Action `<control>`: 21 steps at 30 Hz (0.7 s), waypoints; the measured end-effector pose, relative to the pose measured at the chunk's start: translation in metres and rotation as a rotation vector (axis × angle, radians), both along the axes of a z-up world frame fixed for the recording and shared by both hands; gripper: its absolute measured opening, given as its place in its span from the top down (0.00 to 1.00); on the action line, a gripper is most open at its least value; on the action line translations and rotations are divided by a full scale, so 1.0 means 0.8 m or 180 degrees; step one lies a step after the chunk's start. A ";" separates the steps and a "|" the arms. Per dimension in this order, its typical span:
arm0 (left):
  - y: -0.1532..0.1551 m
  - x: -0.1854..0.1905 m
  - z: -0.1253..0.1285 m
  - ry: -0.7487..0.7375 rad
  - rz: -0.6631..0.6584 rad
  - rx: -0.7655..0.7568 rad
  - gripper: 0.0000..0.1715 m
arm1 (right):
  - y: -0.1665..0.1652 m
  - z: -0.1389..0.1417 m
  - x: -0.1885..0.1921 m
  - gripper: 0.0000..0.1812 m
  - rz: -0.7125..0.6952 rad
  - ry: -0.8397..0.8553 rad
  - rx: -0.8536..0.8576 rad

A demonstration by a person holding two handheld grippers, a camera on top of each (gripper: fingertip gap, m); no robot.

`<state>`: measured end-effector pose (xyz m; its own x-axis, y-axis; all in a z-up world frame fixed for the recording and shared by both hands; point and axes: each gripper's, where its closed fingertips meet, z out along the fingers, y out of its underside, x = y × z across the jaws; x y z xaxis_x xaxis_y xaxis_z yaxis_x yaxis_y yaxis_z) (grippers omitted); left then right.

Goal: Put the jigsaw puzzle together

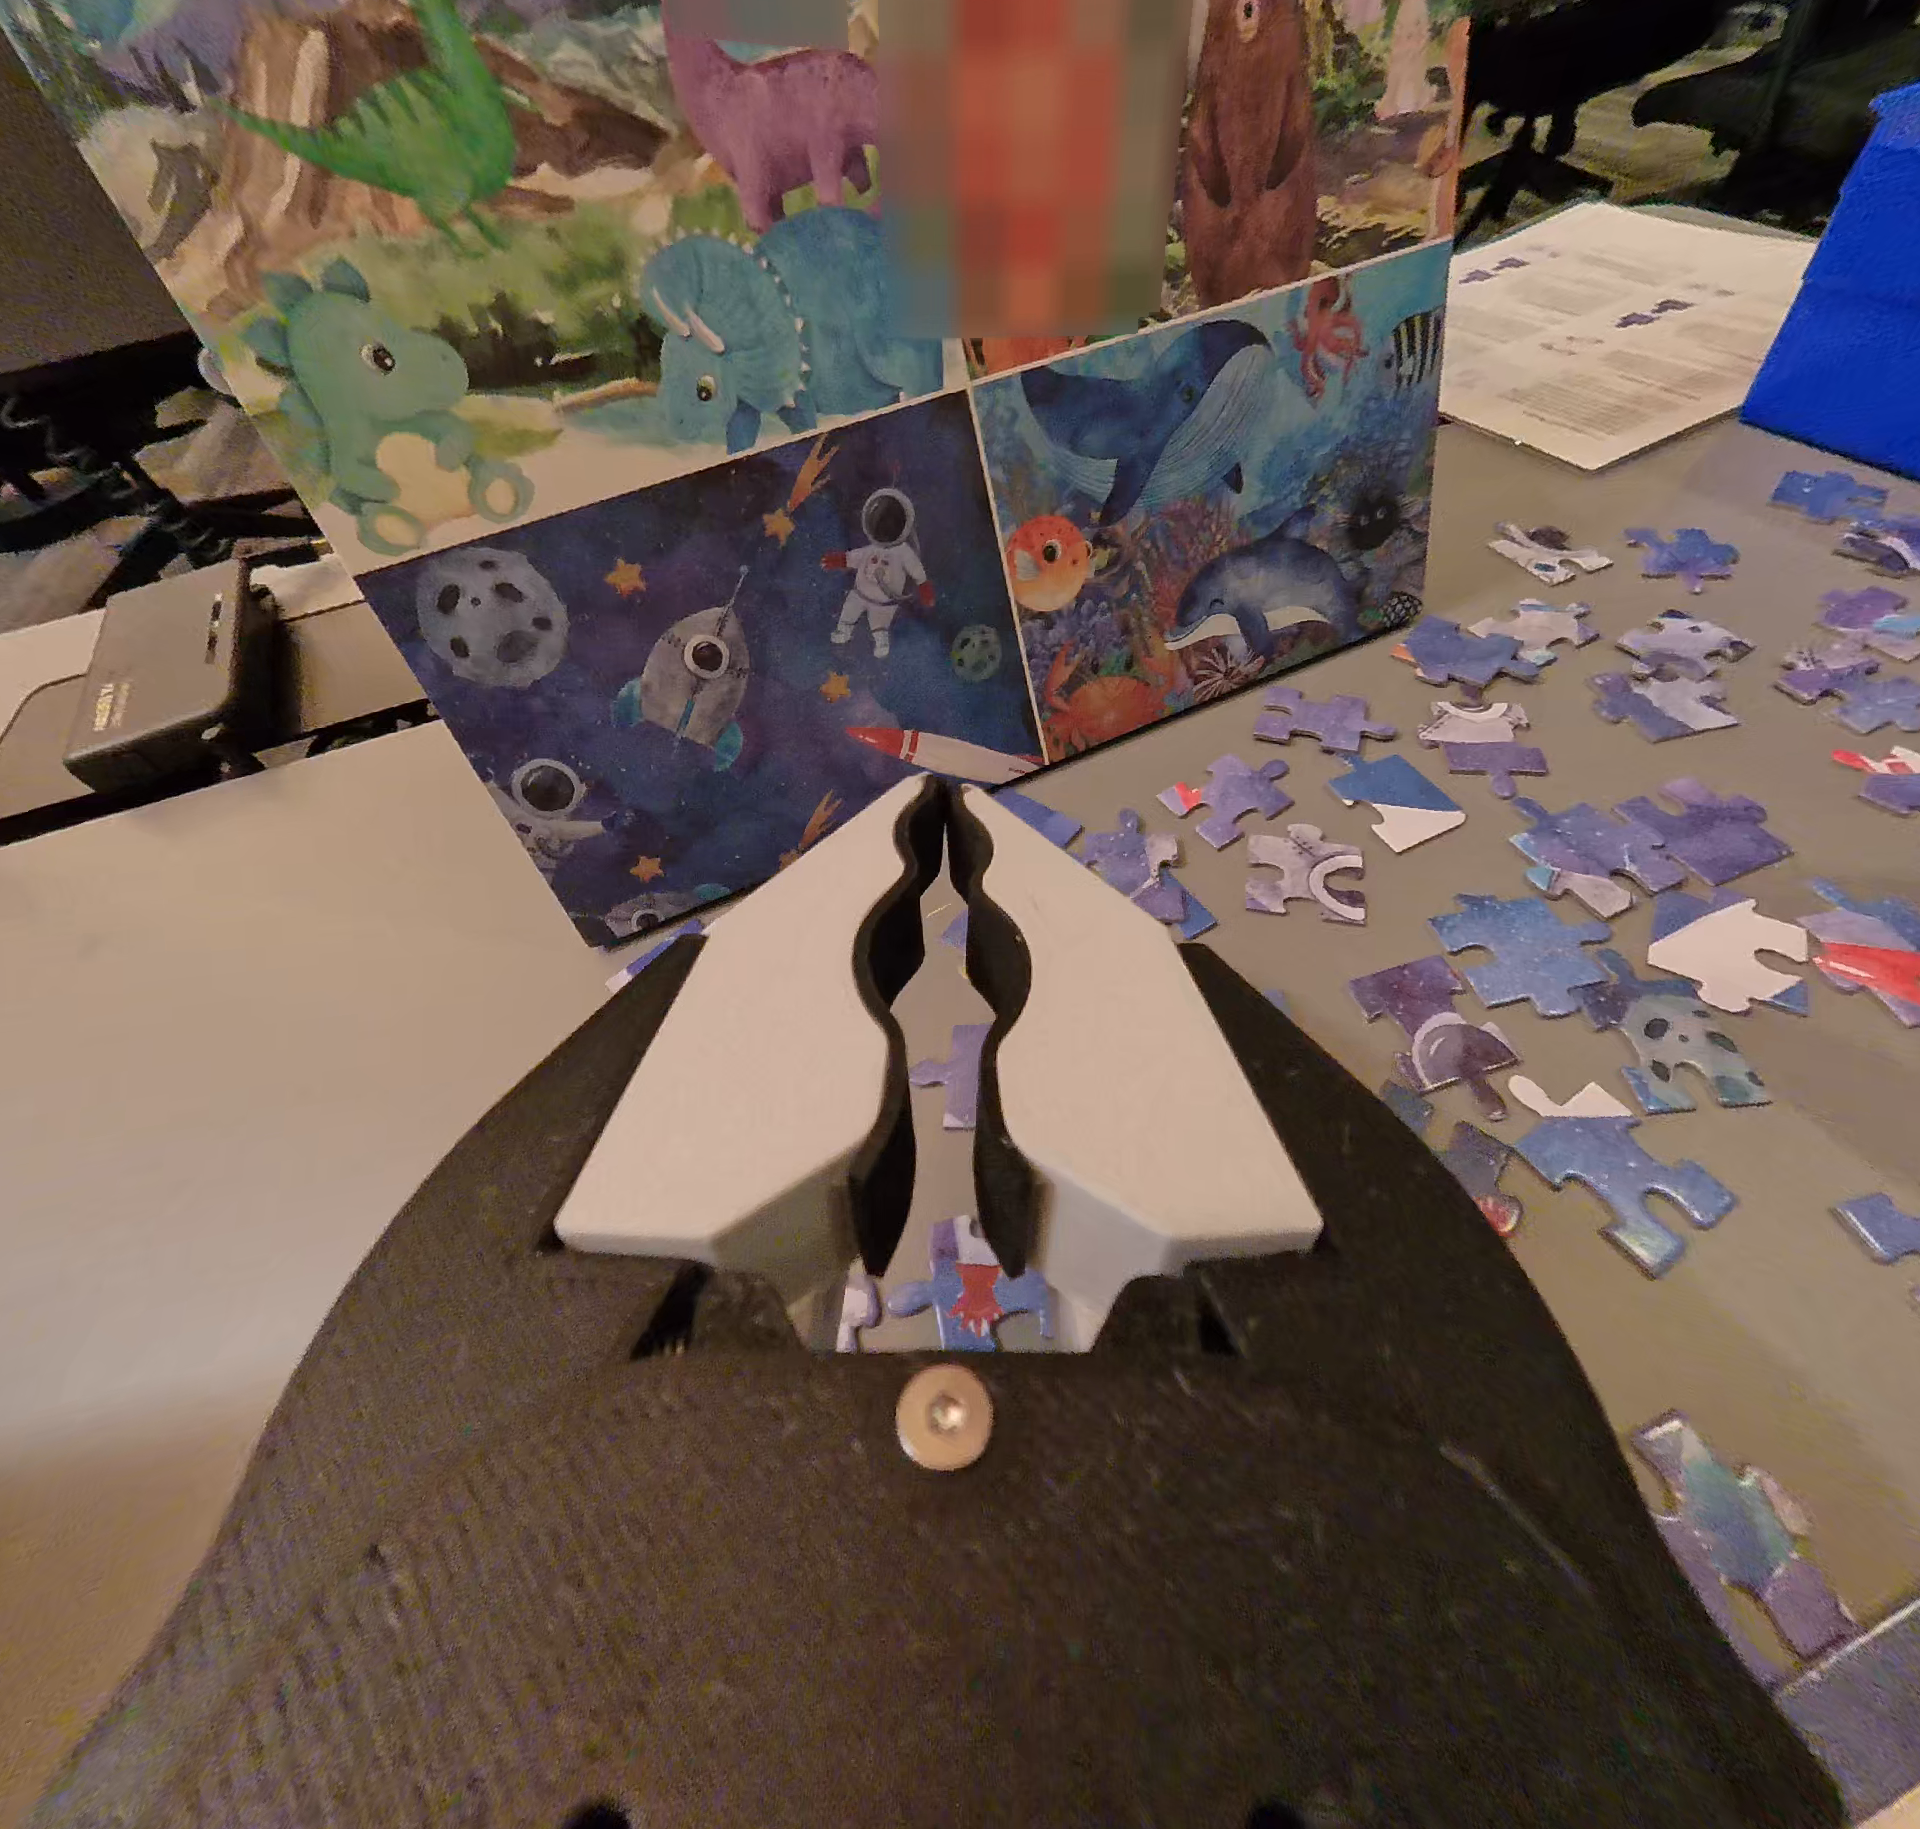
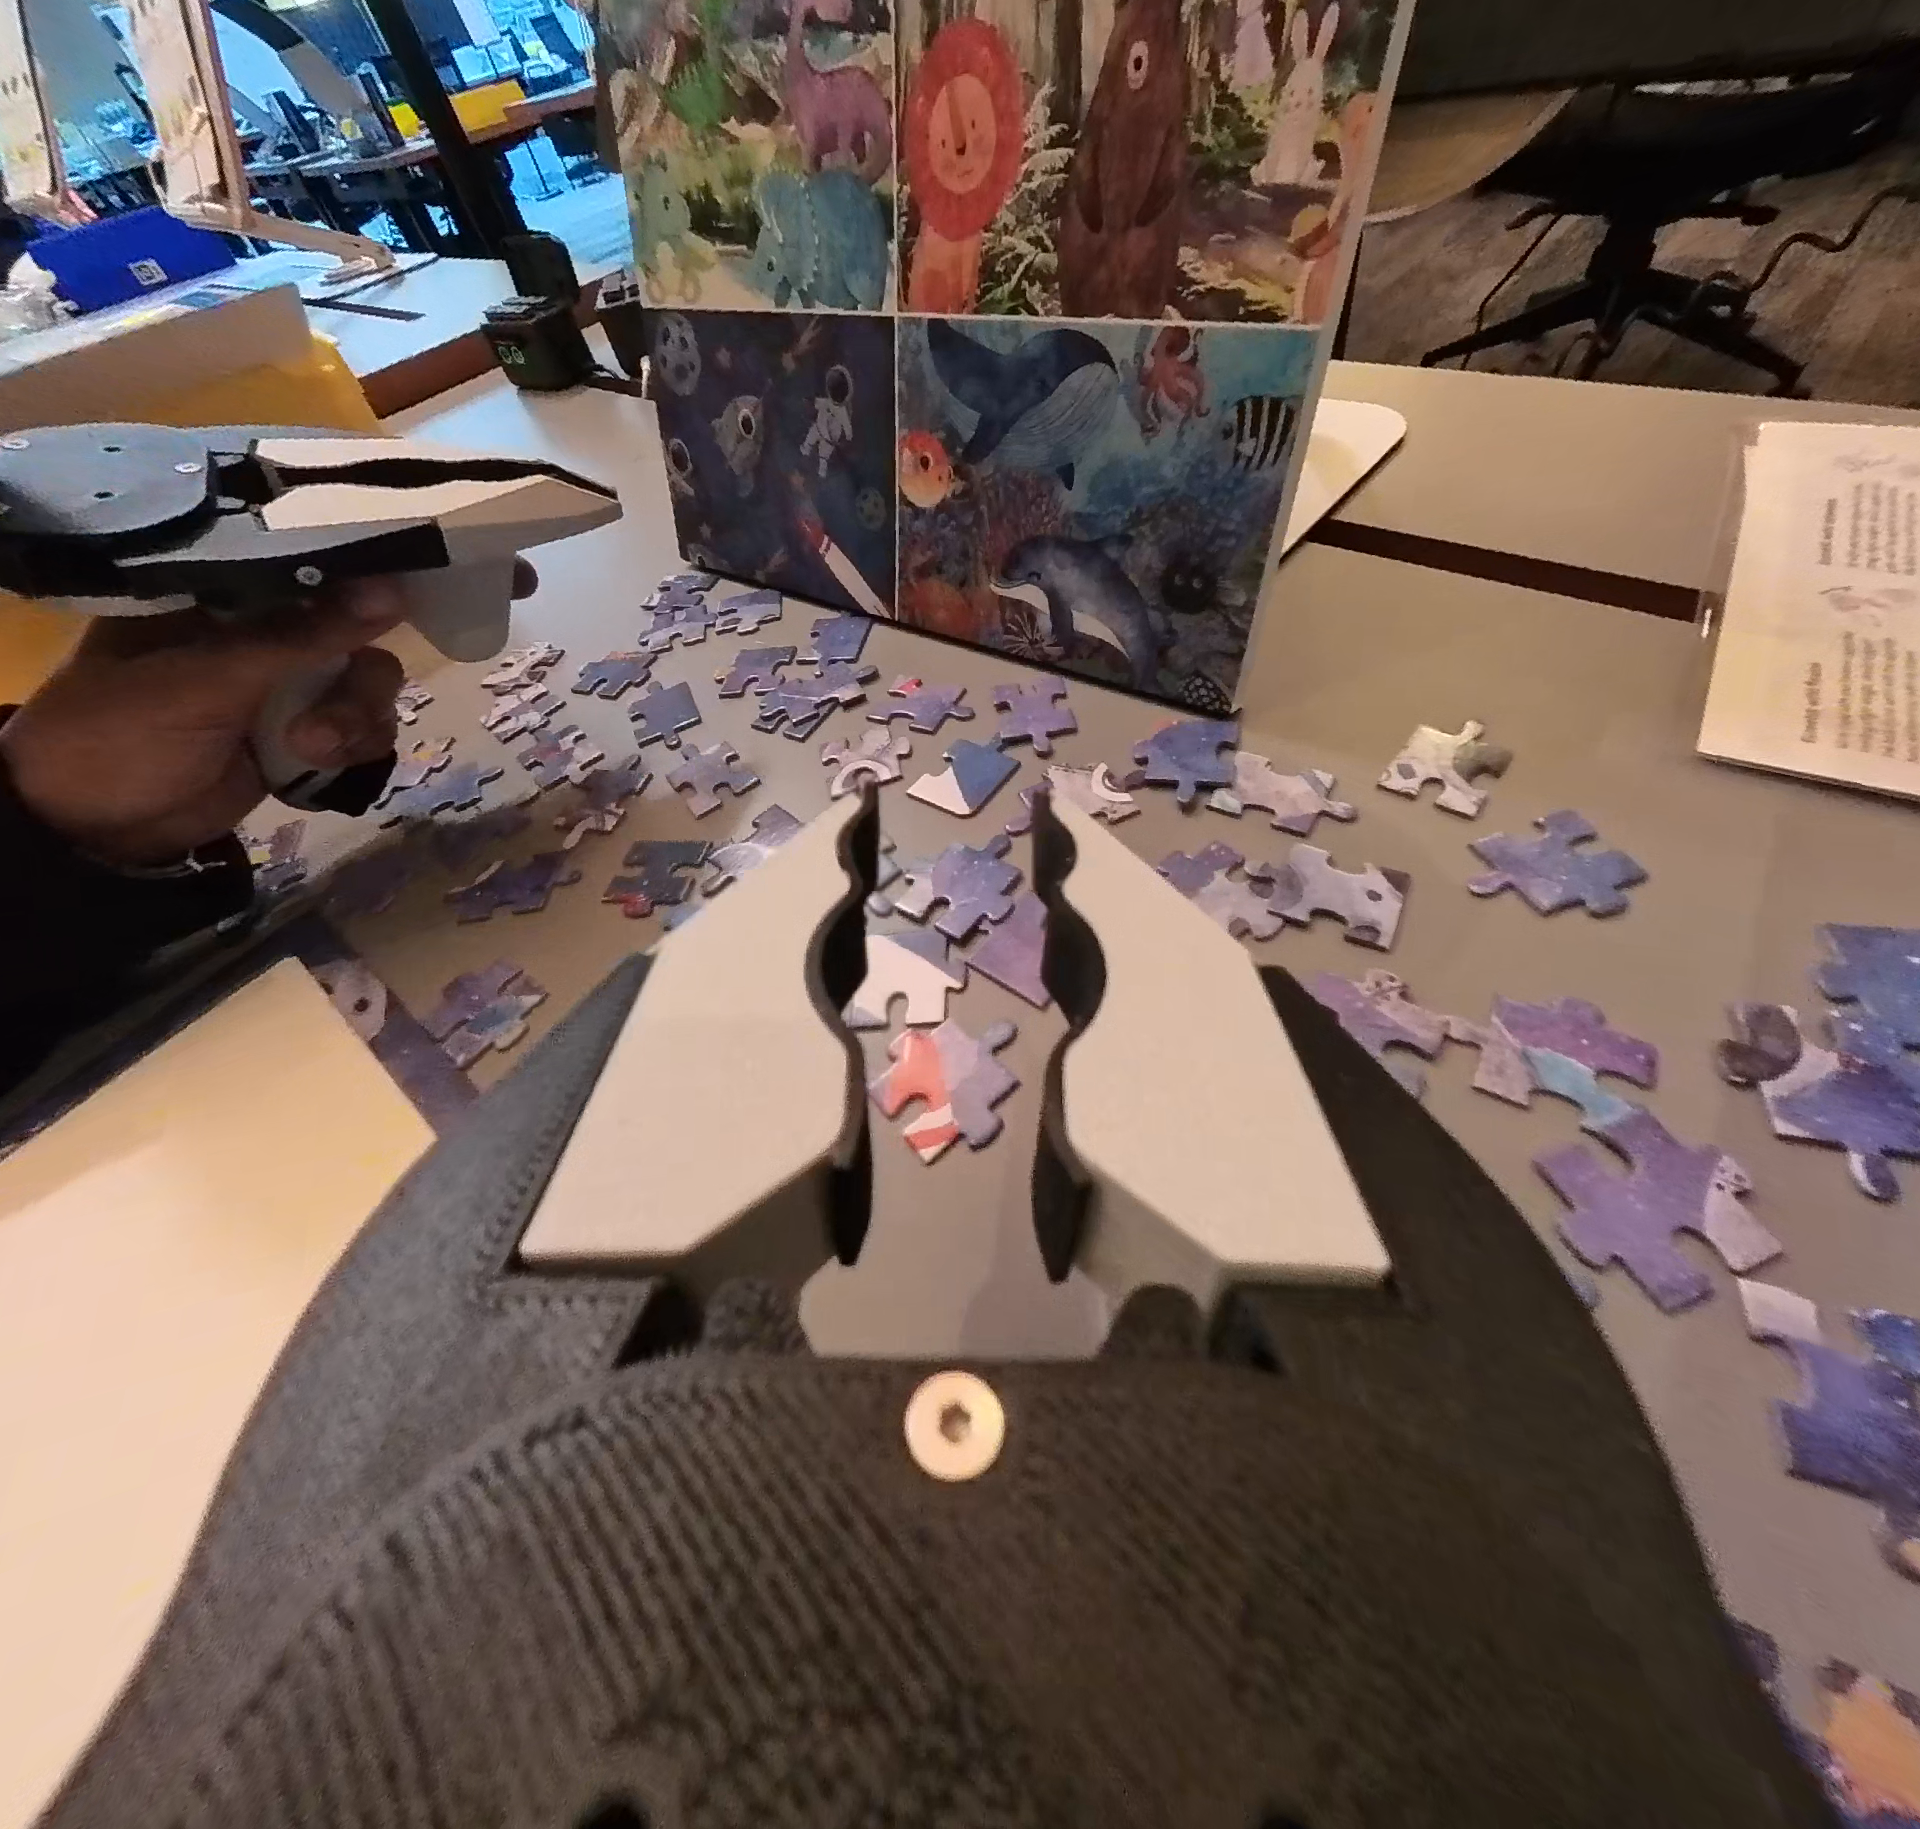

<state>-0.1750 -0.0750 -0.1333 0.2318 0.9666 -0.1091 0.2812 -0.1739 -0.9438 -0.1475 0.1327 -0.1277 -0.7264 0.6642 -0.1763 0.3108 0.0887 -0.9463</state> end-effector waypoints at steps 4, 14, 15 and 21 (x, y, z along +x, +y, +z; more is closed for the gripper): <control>0.002 0.001 0.001 -0.0012 -0.0031 0.0056 1.00 | 0.001 -0.001 0.000 0.85 0.0000 0.0006 0.0036; 0.004 0.000 -0.006 -0.0093 -0.0073 0.0133 1.00 | -0.006 0.004 0.006 0.85 0.0083 0.0007 0.0030; 0.004 0.000 -0.008 -0.0103 -0.0073 0.0136 1.00 | -0.006 0.002 0.006 0.85 0.0084 0.0008 0.0041; 0.005 0.000 -0.010 -0.0156 -0.0077 0.0165 1.00 | -0.011 -0.006 0.008 0.84 0.0135 -0.0082 0.0056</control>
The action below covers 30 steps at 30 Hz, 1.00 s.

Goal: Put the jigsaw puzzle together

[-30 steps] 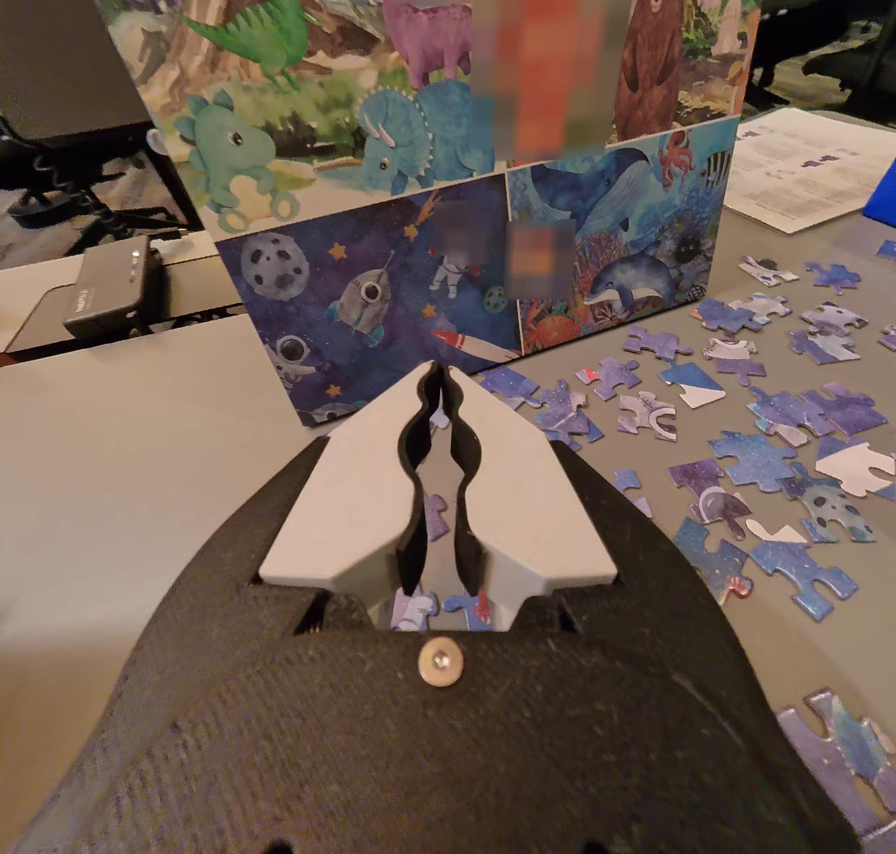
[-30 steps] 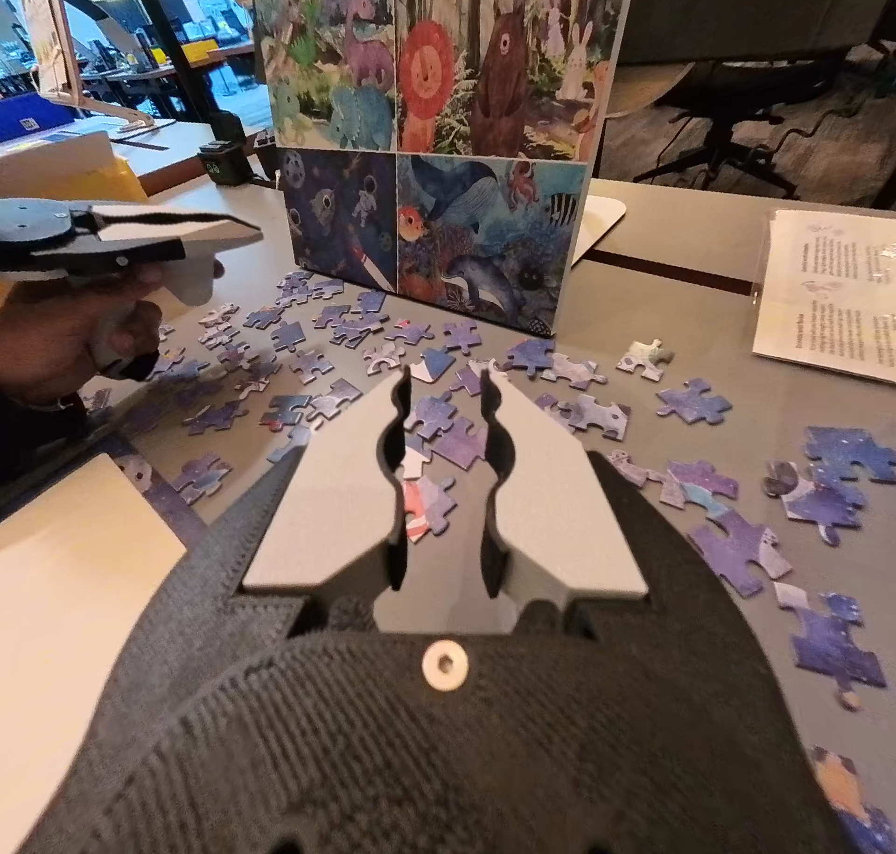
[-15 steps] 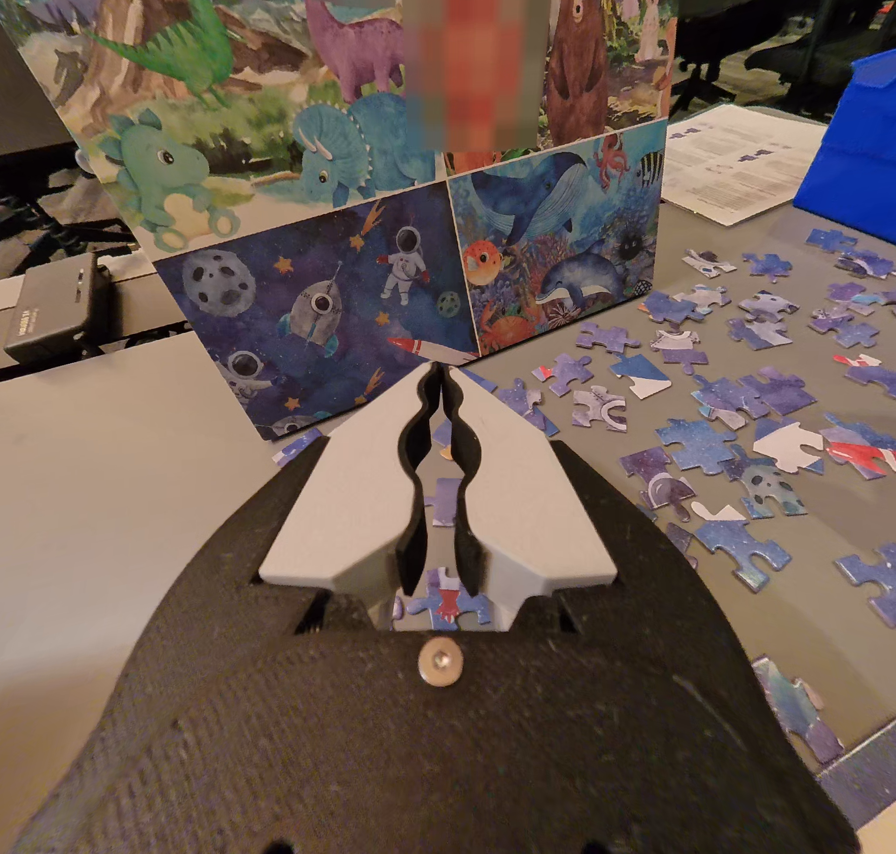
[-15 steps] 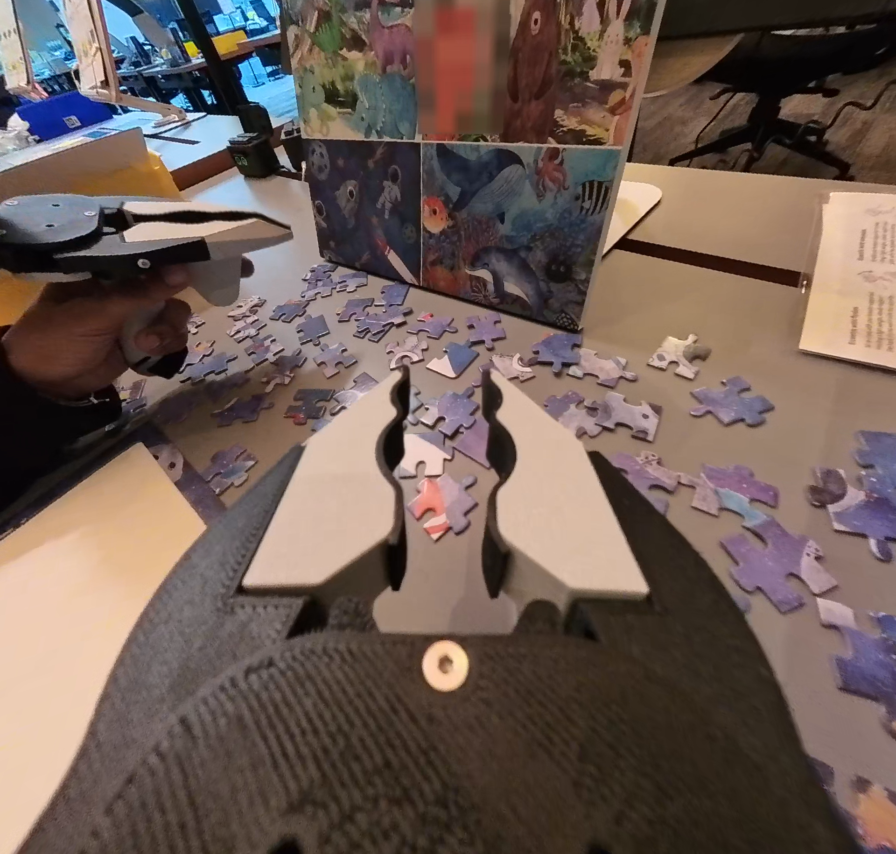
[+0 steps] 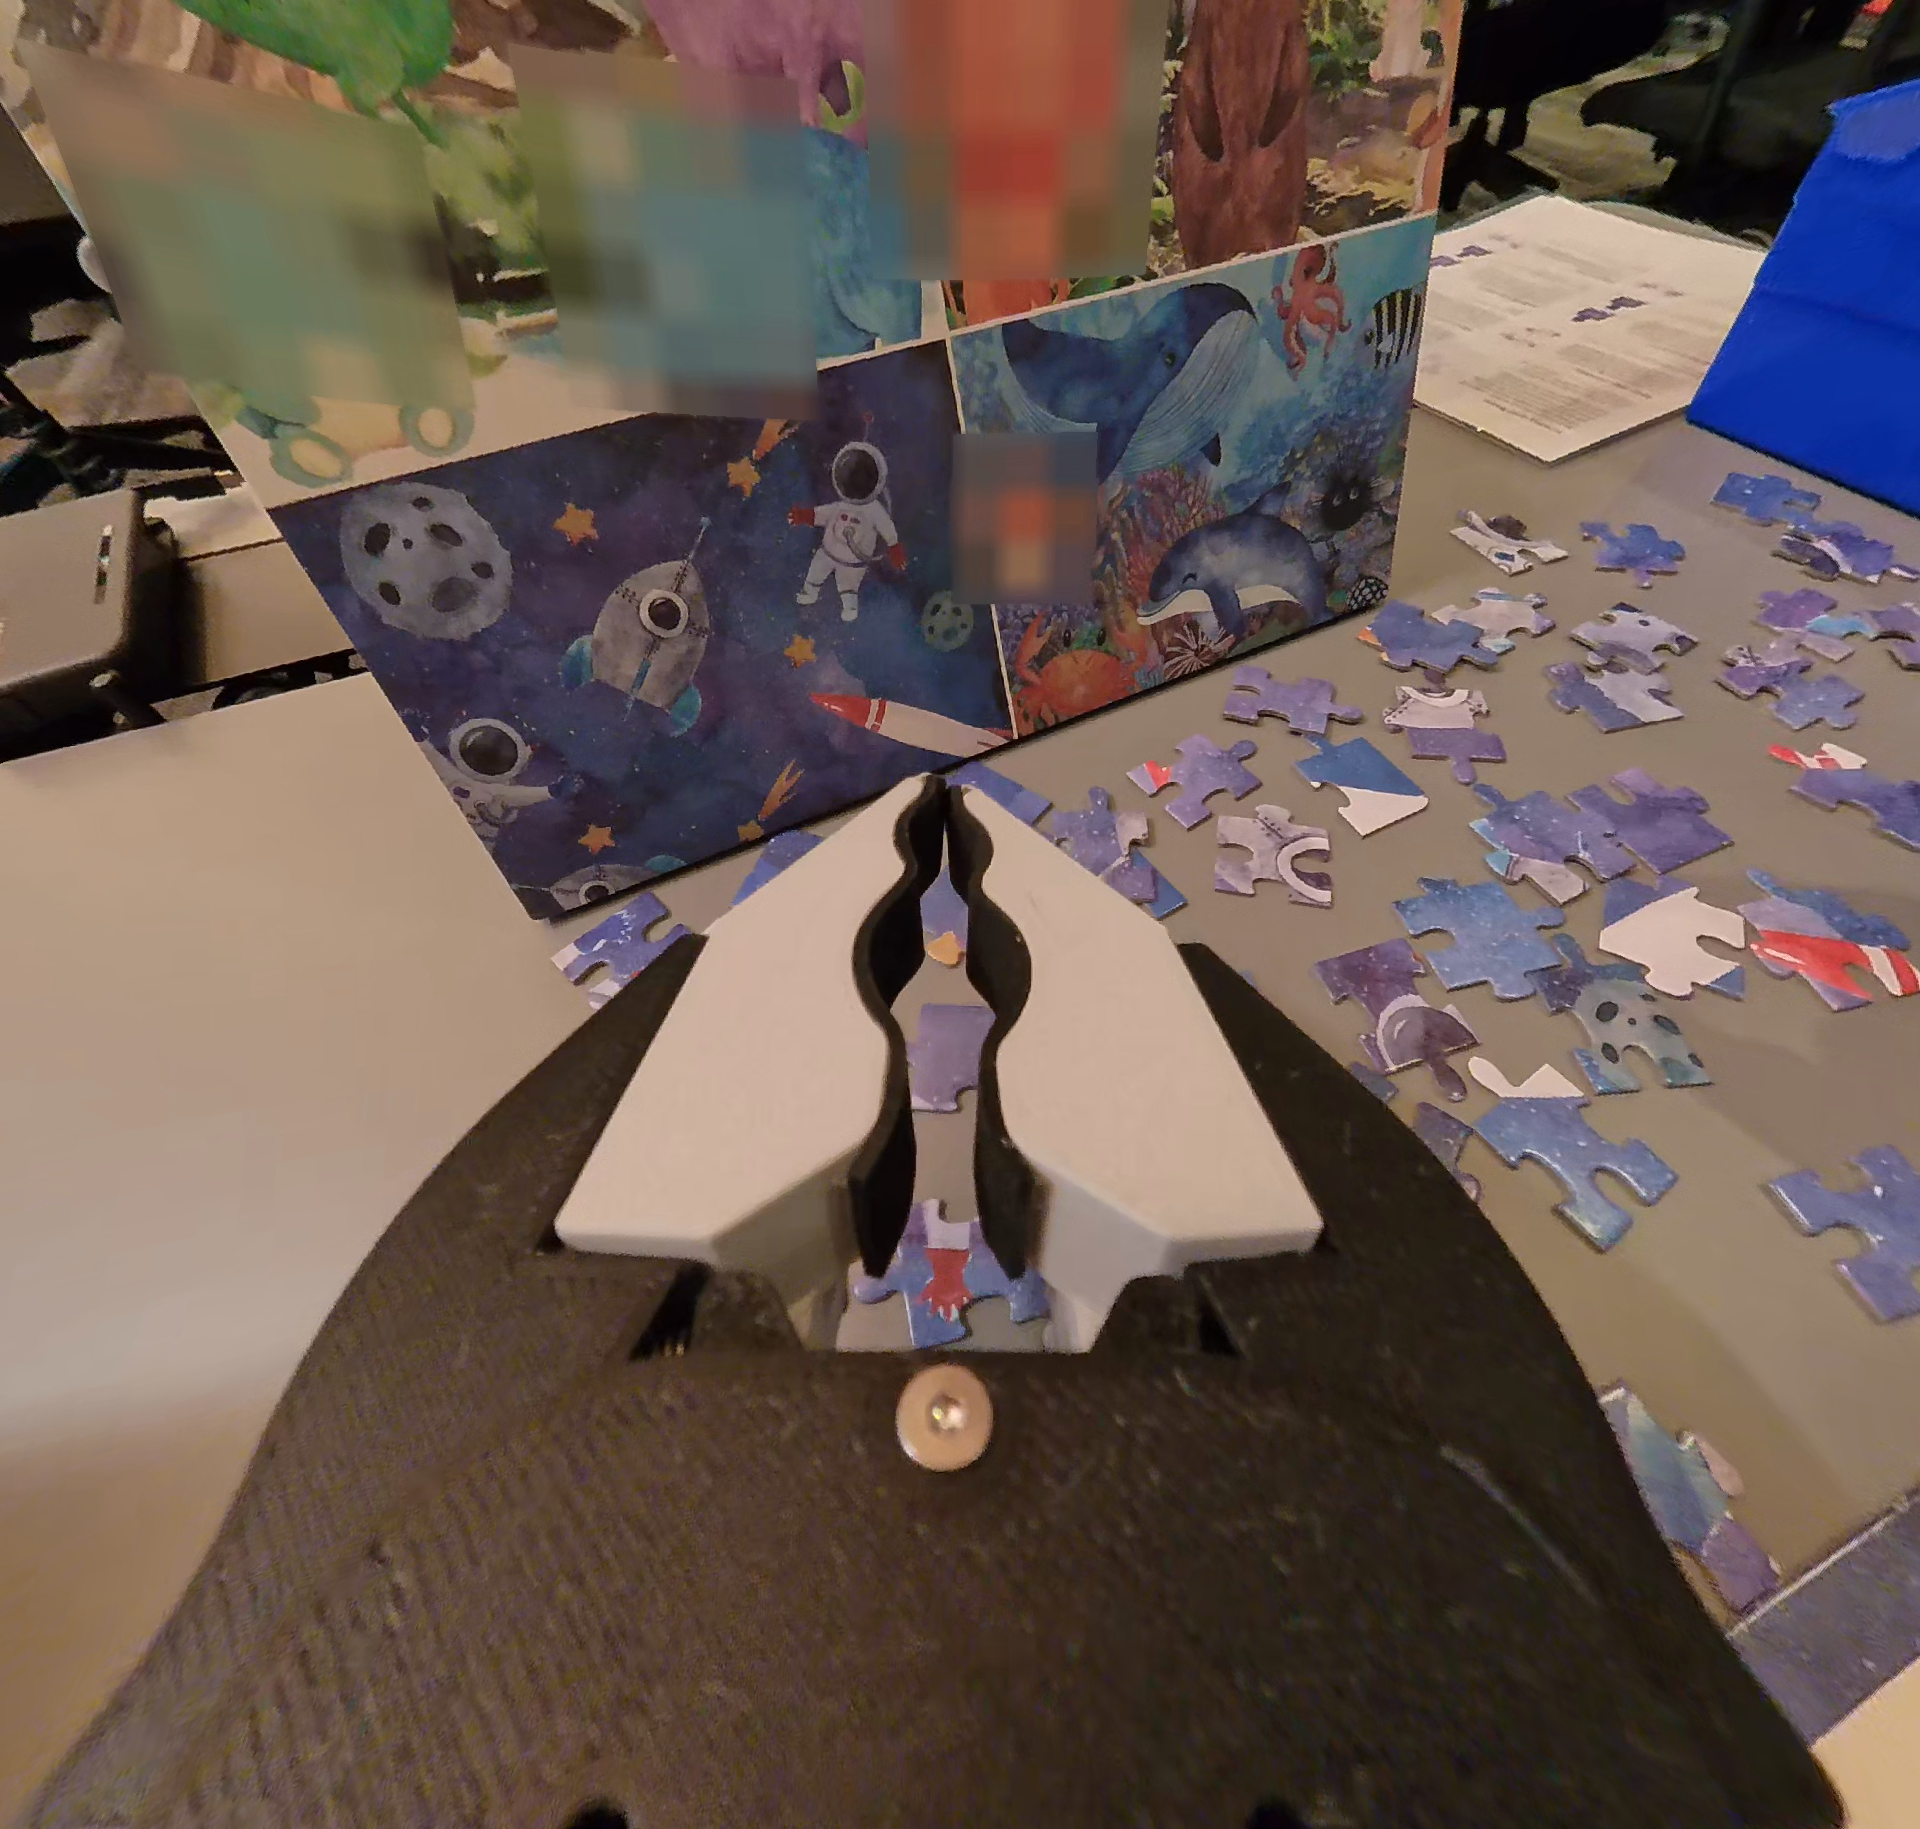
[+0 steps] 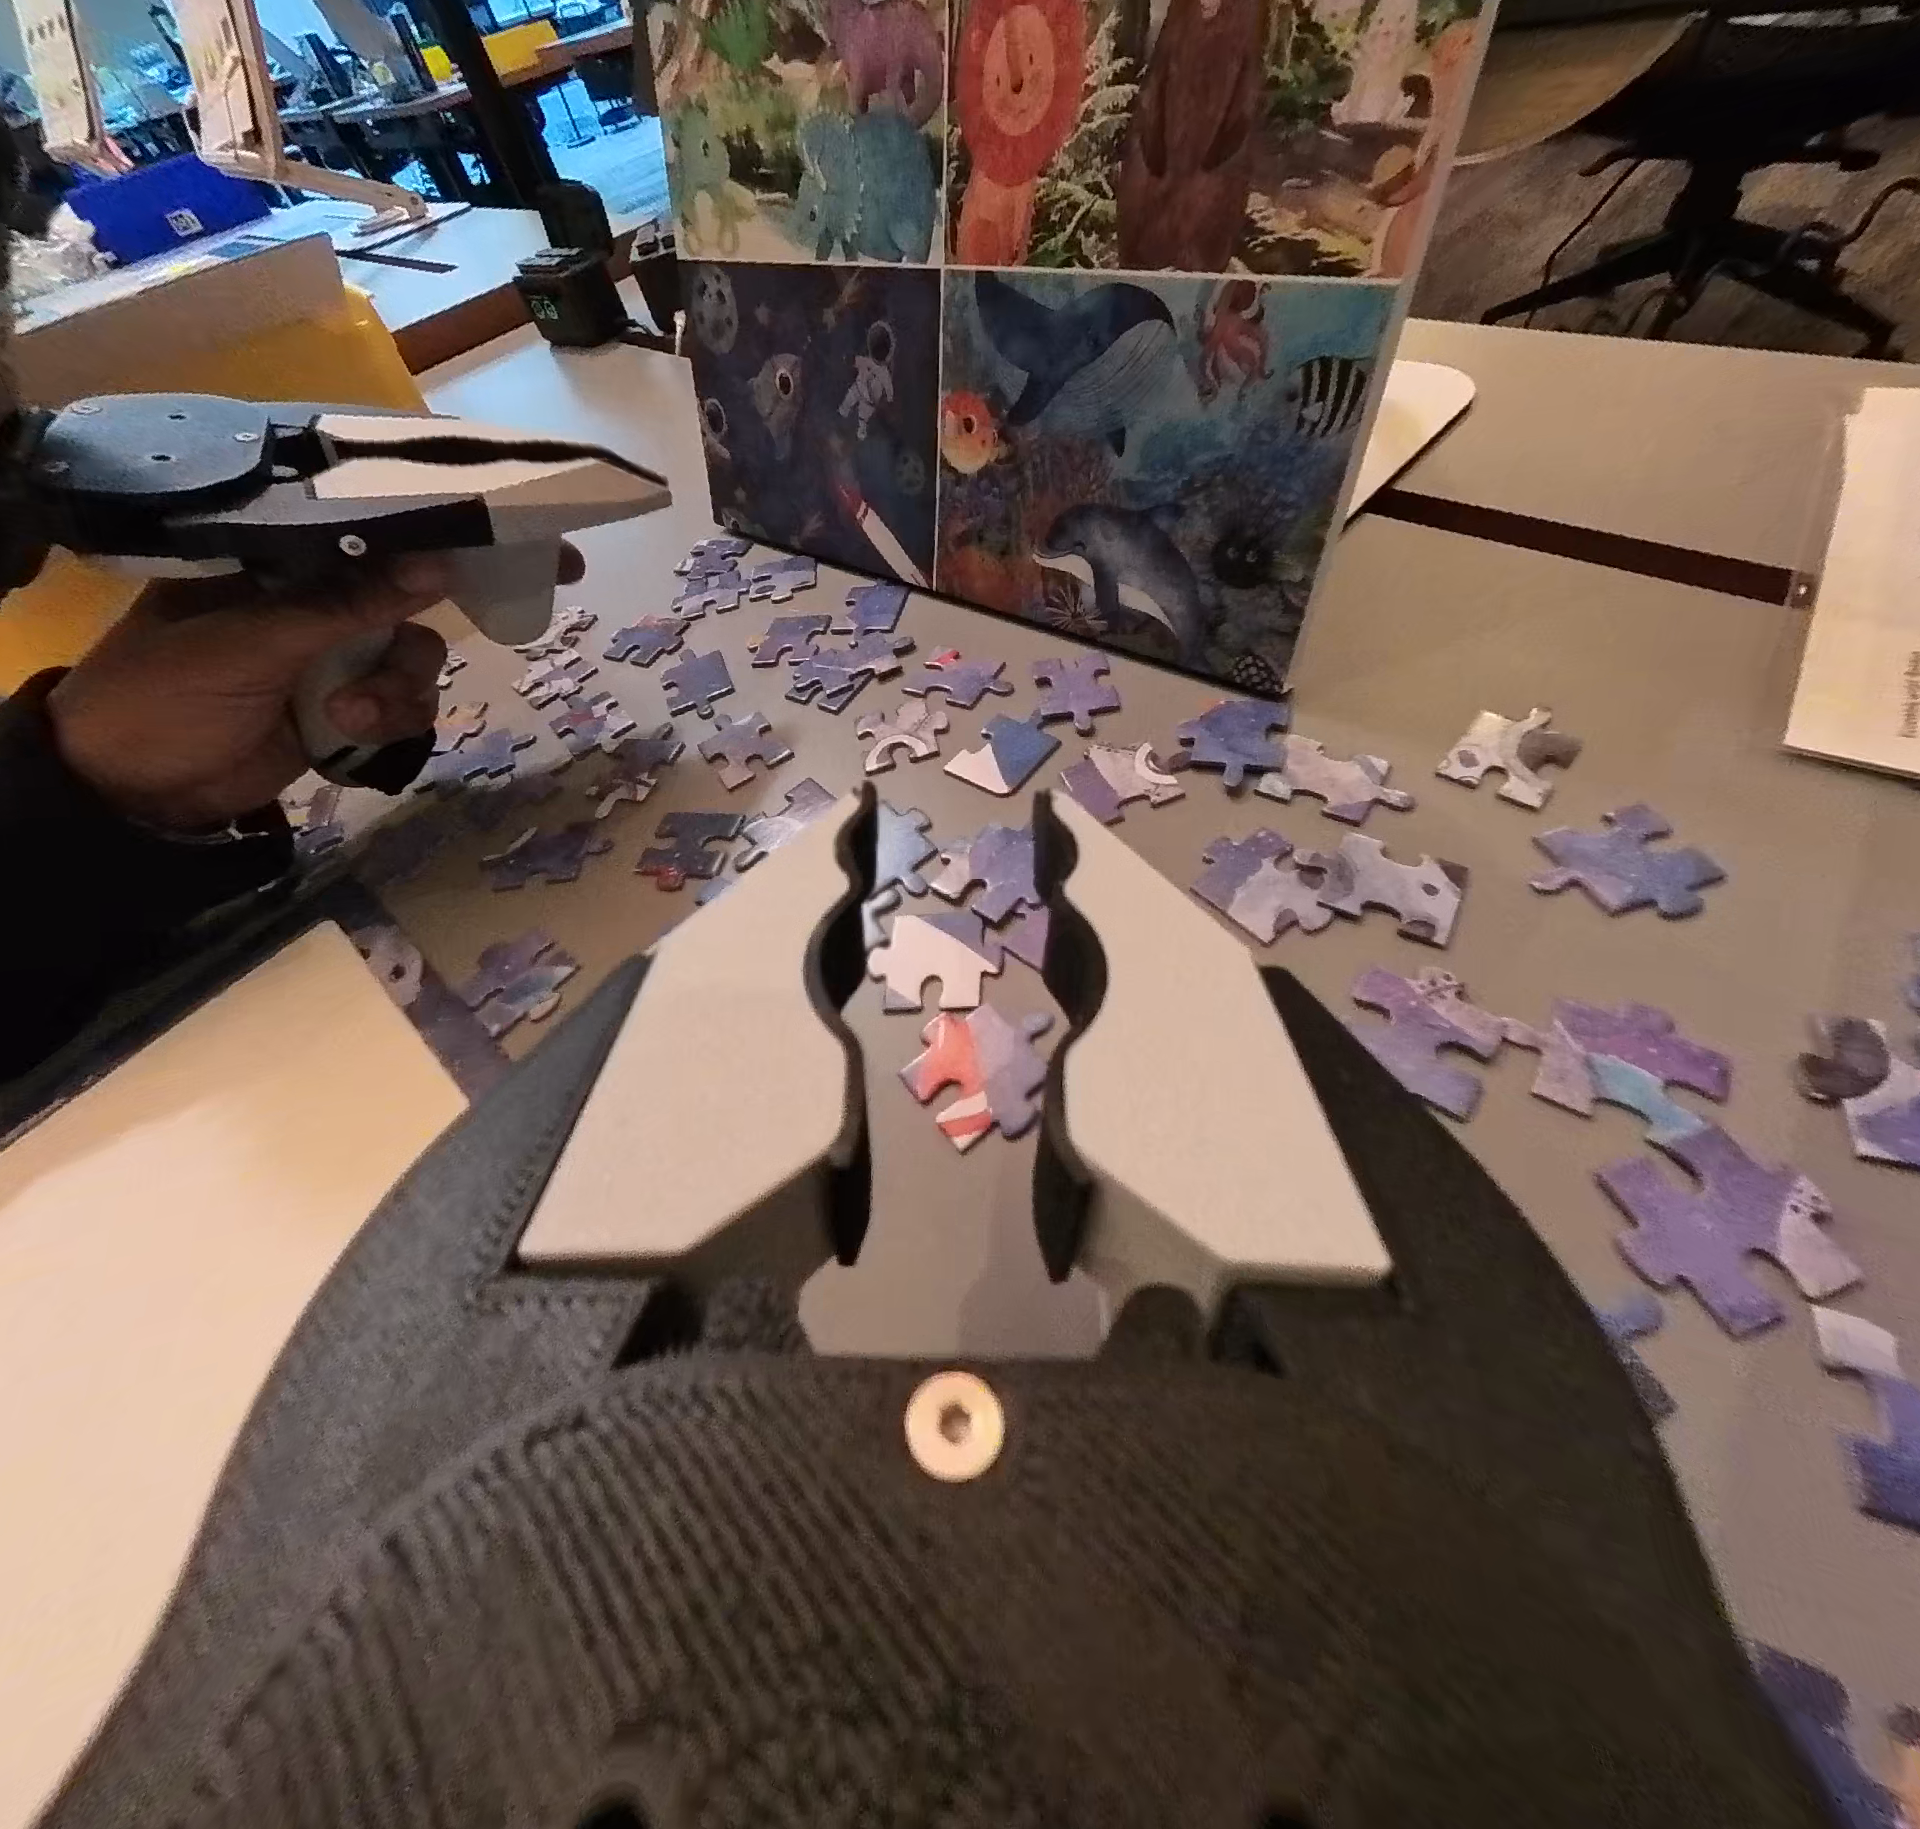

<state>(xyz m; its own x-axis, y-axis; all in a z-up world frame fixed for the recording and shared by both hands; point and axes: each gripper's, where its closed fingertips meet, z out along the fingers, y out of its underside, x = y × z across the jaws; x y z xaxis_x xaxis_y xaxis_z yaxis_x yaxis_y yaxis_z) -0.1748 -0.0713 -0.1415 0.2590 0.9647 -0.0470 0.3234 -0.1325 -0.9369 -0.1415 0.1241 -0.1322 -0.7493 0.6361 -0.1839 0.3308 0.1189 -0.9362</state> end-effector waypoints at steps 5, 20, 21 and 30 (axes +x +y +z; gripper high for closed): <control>0.004 0.000 -0.002 0.0001 -0.0039 -0.0062 1.00 | 0.000 0.000 0.000 0.84 -0.0013 0.0059 0.0078; 0.148 0.035 -0.039 -0.0911 -0.1888 -0.0792 0.83 | 0.045 -0.006 -0.010 0.85 -0.0386 0.0219 0.0616; 0.148 0.021 -0.044 -0.0939 -0.1859 -0.1003 0.83 | 0.050 -0.012 -0.011 0.85 -0.0424 0.0239 0.0745; 0.170 -0.029 -0.089 -0.1580 -0.1927 -0.1212 0.74 | 0.050 -0.006 -0.003 0.86 -0.0370 0.0270 0.0727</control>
